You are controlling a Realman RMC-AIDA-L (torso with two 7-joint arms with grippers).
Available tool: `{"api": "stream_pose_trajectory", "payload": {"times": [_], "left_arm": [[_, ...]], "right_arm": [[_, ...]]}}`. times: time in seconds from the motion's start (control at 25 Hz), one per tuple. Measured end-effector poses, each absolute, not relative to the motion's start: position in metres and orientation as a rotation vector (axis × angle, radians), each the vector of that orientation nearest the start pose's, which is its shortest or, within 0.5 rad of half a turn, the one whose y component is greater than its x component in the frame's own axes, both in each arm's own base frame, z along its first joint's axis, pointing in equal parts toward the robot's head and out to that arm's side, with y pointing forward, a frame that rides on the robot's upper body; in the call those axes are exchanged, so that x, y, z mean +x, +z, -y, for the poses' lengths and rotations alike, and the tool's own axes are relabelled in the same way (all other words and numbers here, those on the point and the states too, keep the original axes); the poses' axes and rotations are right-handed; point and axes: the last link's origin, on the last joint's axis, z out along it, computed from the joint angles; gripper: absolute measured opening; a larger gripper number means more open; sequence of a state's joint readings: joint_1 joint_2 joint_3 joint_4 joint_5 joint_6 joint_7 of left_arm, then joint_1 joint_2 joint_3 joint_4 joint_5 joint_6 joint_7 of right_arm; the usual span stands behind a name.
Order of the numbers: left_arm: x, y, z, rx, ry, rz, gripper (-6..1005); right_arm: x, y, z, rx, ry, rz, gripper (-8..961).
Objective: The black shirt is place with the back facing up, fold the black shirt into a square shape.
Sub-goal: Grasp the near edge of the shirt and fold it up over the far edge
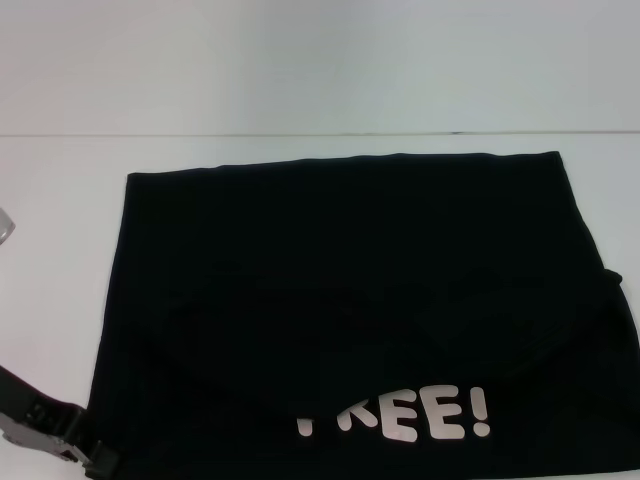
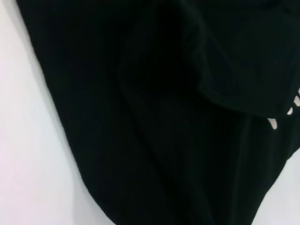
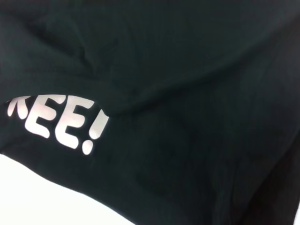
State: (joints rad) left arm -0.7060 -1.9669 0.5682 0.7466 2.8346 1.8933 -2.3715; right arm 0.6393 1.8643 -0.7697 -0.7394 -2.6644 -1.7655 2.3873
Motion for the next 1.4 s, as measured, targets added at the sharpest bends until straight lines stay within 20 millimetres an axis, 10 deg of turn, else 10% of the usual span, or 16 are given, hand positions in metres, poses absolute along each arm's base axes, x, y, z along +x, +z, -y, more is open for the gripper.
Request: {"api": "stream_pose_trajectory", "payload": {"times": [0.84,1.4], "left_arm": [[-0.287,0.047,-0.285,-2.682,0.463,1.957,-2],[-0.256,0.093,-0.333,-2.65,-0.162,1.863,-1]], "right_arm": [[0.312,0.077,-0.293,-2.616,-0.436,-1.845,41],[0.291,0.129,-0.331,-2.592,0.109,-1.652,42]]}}
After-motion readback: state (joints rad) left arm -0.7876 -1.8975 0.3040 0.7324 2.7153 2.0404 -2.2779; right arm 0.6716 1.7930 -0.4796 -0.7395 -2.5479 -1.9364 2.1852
